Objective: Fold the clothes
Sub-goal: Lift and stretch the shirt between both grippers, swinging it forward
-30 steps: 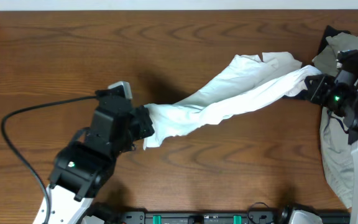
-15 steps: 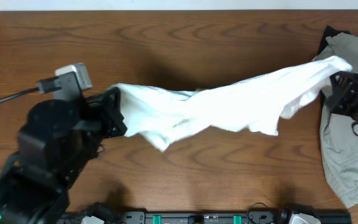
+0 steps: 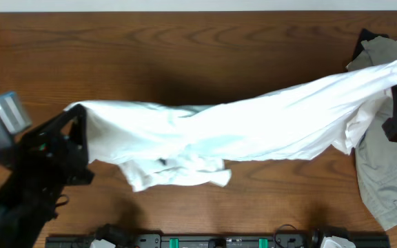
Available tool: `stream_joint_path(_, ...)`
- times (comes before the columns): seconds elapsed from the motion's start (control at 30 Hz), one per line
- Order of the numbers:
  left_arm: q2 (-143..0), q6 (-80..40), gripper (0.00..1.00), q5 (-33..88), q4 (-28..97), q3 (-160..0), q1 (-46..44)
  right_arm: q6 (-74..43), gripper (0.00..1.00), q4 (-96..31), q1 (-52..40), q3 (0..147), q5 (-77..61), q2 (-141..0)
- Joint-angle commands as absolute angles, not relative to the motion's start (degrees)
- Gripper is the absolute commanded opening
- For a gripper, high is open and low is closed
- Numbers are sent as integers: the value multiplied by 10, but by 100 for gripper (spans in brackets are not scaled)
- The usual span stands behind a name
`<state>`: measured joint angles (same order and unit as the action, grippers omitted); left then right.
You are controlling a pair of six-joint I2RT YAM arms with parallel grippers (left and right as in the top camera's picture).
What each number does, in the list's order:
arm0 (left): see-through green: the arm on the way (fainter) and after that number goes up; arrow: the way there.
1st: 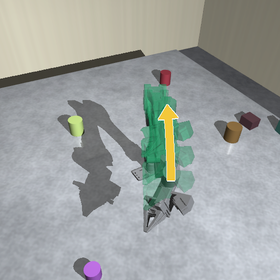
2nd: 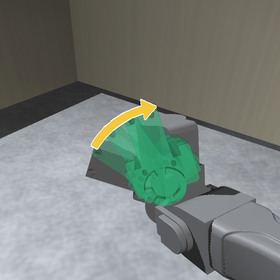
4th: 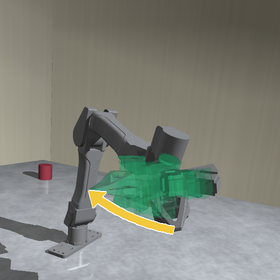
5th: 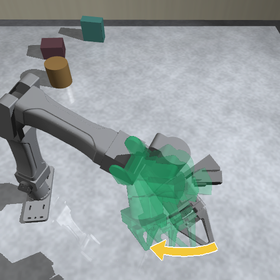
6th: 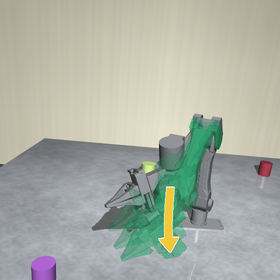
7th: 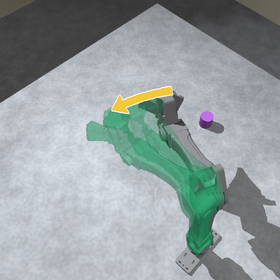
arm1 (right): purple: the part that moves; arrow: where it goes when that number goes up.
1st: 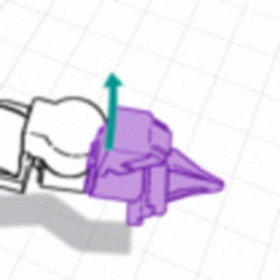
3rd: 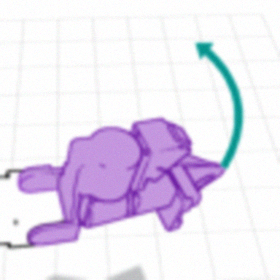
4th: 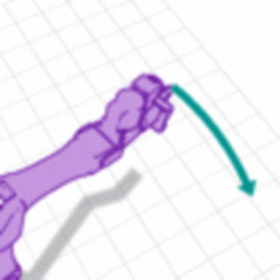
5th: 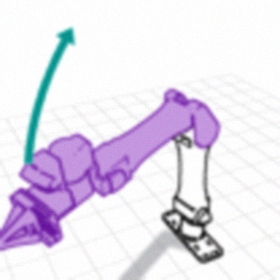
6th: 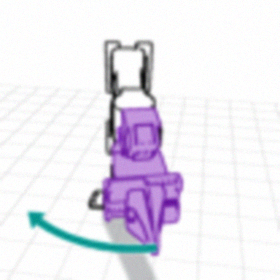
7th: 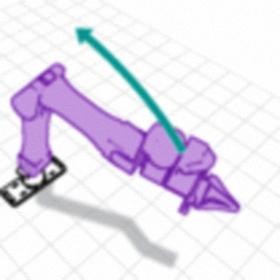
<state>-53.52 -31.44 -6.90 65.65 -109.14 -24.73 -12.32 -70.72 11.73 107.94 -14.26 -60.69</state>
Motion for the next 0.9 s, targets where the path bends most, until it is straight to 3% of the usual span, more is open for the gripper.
stream_joint_path(0.0,-535,-306,6,-101,653,-1126,-243,-140,1,-701,112,1105,-135,-608)
stream_joint_path(0.23,-558,-305,6,-211,626,-1148,-243,-175,1,-661,112,1112,-142,-622)
stream_joint_path(0.5,-663,-257,6,-226,559,-1148,-243,-198,1,-605,112,1112,-213,-715)
stream_joint_path(0.87,-878,-121,6,-280,299,-1148,-199,-268,1,-393,47,1112,-258,-891)
